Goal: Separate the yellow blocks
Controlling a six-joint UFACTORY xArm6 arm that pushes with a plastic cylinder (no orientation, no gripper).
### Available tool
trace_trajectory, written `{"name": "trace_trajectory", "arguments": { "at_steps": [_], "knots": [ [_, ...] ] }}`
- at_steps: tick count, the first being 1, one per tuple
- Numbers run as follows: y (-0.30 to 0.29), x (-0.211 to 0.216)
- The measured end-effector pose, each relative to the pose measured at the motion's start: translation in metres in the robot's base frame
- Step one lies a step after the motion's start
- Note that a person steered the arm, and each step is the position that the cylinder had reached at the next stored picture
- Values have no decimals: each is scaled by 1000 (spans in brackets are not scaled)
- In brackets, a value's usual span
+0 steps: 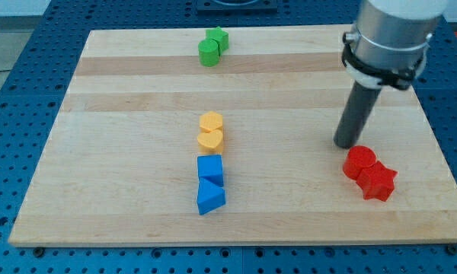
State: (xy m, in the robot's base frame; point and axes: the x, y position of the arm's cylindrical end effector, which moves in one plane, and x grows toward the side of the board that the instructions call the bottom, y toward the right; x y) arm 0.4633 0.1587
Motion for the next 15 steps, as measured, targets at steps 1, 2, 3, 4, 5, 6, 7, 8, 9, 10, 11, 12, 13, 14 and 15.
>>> {"name": "trace_trajectory", "arguments": {
  "at_steps": [1,2,3,4,5,6,7,8,9,10,11,12,13,14,15],
  "knots": [
    [-58,-75],
    [-164,-138],
    [-243,-112],
    [-263,-57],
    [-251,-16],
    [-241,19],
    [-230,36],
    [-239,-5],
    [-232,-15],
    [-237,-30],
    [-237,-40],
    [-212,-2],
    [-151,25],
    [-115,50],
    [-152,18]
  ]
}}
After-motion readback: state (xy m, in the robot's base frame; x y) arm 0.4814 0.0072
